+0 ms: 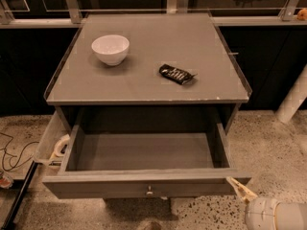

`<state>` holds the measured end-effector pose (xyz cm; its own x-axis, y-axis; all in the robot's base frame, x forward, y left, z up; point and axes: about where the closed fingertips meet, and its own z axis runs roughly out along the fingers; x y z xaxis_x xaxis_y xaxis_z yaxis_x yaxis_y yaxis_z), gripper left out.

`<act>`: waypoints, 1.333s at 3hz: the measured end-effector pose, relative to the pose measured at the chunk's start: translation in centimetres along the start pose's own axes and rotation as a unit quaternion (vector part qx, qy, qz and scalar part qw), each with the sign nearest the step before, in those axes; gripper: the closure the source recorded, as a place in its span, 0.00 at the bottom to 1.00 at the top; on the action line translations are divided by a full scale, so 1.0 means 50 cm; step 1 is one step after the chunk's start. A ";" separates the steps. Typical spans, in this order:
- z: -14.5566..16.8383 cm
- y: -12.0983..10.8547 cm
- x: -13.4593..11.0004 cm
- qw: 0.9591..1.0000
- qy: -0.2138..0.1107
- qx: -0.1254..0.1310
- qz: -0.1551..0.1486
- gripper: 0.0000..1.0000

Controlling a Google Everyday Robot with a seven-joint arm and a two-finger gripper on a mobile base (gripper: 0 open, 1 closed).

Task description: Close top drawer

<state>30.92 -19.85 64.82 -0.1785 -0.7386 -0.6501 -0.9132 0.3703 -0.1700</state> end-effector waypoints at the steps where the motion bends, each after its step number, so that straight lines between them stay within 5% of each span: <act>1: 0.012 -0.043 -0.029 1.000 -0.007 0.017 -0.013 0.19; 4: 0.081 -0.189 -0.040 0.999 0.025 0.022 -0.026 0.88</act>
Offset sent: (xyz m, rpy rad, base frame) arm 0.0770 0.0170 0.0143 -0.0115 -0.0797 0.0109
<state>41.40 -19.62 64.73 -0.1506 -0.7847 -0.6013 -0.9047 0.3546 -0.2361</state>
